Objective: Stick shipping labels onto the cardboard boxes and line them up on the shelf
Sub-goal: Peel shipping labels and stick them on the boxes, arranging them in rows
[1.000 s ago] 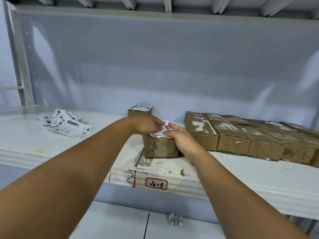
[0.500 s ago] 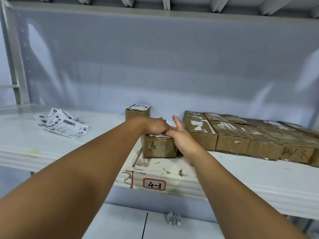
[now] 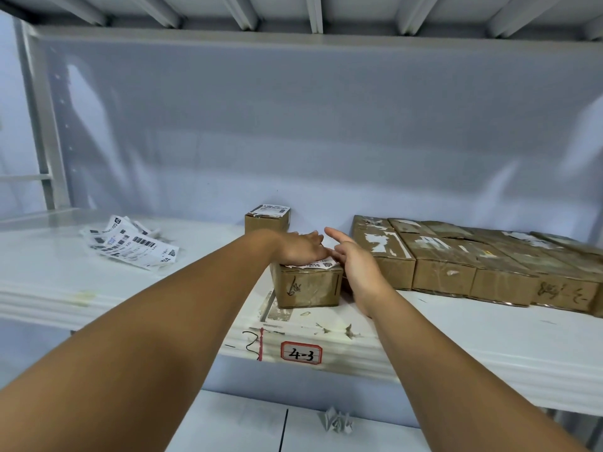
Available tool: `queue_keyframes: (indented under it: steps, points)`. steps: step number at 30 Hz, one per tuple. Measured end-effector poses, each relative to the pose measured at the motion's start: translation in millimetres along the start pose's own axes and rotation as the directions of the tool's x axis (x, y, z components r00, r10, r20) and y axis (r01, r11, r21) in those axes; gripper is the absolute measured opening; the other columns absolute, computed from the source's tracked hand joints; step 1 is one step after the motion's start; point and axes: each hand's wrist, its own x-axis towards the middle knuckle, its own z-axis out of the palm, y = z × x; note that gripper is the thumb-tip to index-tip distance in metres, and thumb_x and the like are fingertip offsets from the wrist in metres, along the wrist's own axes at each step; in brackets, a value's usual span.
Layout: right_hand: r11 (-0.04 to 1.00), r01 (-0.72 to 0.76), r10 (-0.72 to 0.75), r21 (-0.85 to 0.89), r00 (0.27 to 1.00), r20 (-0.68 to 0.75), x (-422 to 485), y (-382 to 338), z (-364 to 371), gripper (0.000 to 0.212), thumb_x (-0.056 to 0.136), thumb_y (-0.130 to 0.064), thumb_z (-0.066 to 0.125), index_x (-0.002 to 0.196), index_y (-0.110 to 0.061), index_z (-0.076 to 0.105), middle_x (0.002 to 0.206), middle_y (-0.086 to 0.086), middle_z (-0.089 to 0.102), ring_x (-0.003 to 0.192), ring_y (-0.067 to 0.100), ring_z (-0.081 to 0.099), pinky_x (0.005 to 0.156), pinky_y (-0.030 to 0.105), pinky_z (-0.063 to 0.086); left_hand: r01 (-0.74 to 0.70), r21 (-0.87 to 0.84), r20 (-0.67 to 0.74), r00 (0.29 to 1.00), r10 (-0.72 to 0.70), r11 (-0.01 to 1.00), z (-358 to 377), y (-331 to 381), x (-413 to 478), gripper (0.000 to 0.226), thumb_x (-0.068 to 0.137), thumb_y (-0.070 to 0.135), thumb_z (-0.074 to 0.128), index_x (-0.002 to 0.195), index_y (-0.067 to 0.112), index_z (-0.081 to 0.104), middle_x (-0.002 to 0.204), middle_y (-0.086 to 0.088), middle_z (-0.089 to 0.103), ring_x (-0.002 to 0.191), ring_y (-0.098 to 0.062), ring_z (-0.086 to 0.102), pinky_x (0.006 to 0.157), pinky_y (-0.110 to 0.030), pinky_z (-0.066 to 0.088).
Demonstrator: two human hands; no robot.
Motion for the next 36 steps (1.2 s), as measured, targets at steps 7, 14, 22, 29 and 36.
queue_keyframes:
  steps: [7,14,22,29,36]
  points:
    - [0.997,0.073,-0.073,-0.025,0.997,-0.010,-2.7,0.1,-0.3,0.044,0.103,-0.039,0.026,0.127,-0.019,0.057,0.116,0.003,0.056,0.106,0.010,0.048,0.077,0.013,0.037,-0.095,0.071,0.029,0.995,0.093,0.993,1.5,-6.1,1.6,0.058,0.097,0.056,0.009,0.150,0.033,0.000,0.158,0.007,-0.008,0.145,-0.019,-0.012,0.115,-0.041,-0.005]
    - [0.996,0.088,-0.085,-0.028,0.993,0.082,3.4,6.8,0.1,0.035,0.104,-0.023,0.031,0.107,-0.024,0.066,0.105,-0.010,0.062,0.098,-0.001,0.054,0.079,0.014,0.039,-0.036,0.020,-0.230,0.972,0.040,0.999,9.6,-3.8,-2.7,0.048,0.102,0.037,0.023,0.115,0.005,0.057,0.117,-0.015,0.057,0.113,-0.030,0.051,0.085,-0.032,0.035]
    - [0.998,0.066,-0.065,-0.005,0.993,0.103,6.4,9.1,0.8,0.030,0.094,0.000,0.040,0.095,-0.013,0.068,0.096,-0.002,0.067,0.095,0.010,0.059,0.077,0.013,0.047,-0.178,-0.086,-0.421,0.898,0.126,0.980,38.4,-19.0,-20.3,0.044,0.090,0.057,0.044,0.108,0.022,0.061,0.099,0.002,0.063,0.095,-0.016,0.055,0.082,-0.031,0.044]
    - [0.997,-0.011,0.001,0.075,0.992,0.126,7.6,9.9,-0.7,0.042,0.089,-0.010,0.034,0.089,-0.020,0.075,0.106,0.005,0.070,0.107,0.021,0.060,0.103,0.036,0.043,-0.304,-0.004,-0.576,0.779,0.246,0.953,55.7,-19.9,-24.3,0.041,0.096,0.037,0.048,0.137,0.031,0.047,0.142,0.004,0.048,0.129,-0.015,0.042,0.107,-0.032,0.032]
    - [0.995,0.076,-0.066,-0.058,0.986,0.155,3.2,9.1,-0.4,0.030,0.100,-0.030,0.043,0.107,-0.017,0.069,0.104,-0.005,0.067,0.099,0.003,0.057,0.075,0.007,0.038,-0.375,0.230,-0.760,0.507,0.406,0.898,73.0,-22.1,-32.0,0.036,0.085,0.027,0.048,0.114,0.019,0.068,0.103,0.001,0.072,0.089,-0.021,0.069,0.078,-0.030,0.052]
